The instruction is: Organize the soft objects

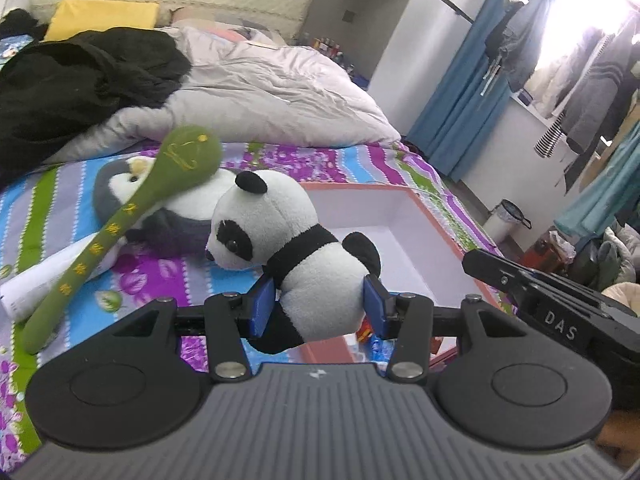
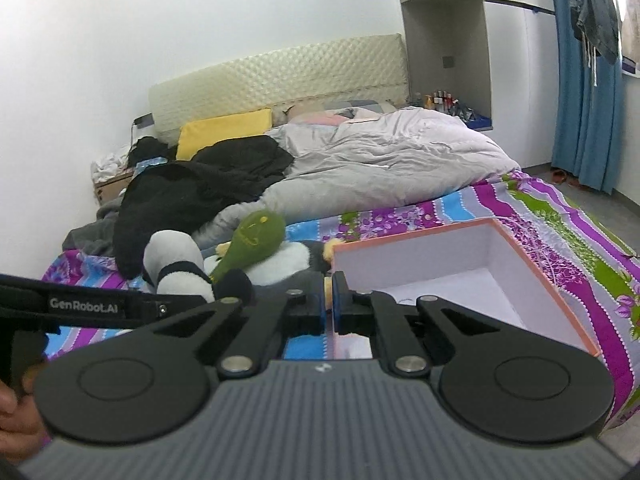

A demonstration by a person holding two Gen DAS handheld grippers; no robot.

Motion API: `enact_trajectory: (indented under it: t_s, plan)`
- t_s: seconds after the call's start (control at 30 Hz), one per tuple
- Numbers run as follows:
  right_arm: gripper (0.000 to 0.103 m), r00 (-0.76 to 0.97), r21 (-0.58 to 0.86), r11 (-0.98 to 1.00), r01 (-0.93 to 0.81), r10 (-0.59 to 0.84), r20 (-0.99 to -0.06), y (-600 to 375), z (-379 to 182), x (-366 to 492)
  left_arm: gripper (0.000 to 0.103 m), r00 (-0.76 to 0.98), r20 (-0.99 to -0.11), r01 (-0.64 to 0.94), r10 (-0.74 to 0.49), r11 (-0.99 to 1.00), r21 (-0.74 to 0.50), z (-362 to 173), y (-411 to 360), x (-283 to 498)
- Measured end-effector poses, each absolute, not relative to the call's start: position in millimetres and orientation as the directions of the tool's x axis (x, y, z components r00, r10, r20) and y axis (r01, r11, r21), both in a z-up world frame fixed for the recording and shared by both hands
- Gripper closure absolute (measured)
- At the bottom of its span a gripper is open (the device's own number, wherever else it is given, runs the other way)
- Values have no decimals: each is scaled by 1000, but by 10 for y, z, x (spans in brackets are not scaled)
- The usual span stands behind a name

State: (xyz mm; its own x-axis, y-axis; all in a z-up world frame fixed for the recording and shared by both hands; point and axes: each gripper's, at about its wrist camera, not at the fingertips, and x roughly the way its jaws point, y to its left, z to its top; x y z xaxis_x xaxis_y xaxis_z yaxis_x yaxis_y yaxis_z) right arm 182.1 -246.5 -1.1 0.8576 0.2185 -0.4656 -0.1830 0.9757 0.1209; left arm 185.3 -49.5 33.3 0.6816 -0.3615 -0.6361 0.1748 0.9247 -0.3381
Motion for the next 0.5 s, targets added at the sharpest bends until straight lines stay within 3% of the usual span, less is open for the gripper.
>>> enact_trajectory:
  t_s: [0.27,0.5]
  plan:
    - [97,810,174,971,-162,232,-539,-2635,-294,1981,49,642,-670,177,-373,922,-345,57,-662,2063]
    - [95,711,202,947,-248,320,-626,-2244,-805,2009,49,589,-740,95,-325,937,-336,-458,-359,2115]
